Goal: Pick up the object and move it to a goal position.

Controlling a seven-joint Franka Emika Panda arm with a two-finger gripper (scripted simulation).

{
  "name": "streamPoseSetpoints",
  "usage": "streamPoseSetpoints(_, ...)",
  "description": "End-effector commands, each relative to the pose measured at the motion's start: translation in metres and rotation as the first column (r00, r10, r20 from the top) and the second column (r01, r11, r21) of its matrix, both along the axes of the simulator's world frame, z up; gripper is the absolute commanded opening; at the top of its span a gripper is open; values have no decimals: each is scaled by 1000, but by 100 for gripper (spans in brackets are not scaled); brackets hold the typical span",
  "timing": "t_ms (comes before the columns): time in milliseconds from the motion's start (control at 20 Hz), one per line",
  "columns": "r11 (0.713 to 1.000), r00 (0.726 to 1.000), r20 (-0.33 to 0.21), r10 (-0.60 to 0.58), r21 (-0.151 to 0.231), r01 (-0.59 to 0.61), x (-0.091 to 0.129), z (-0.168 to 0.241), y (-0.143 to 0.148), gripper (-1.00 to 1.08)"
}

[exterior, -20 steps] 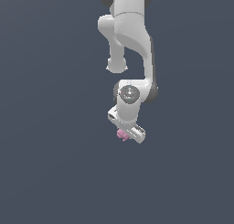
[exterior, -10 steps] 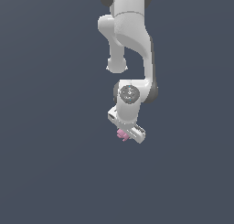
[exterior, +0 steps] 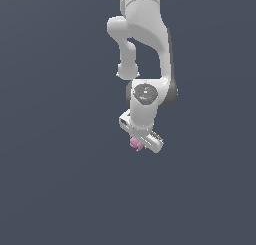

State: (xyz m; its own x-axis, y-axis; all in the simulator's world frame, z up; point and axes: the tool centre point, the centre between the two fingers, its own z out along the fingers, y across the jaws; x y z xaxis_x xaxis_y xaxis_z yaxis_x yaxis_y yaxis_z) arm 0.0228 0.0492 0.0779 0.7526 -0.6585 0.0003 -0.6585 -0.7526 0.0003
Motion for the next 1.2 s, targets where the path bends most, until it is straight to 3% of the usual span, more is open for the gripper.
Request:
streamPoseSetpoints(0,1000,1000,1,0,0,0,0,19,4,-100)
streamPoseSetpoints(650,1000,1000,1,0,0,0,3,151,31,-100)
streamPoseSetpoints(1150,1000,1000,0,1,0,-1,7,200,43,-100)
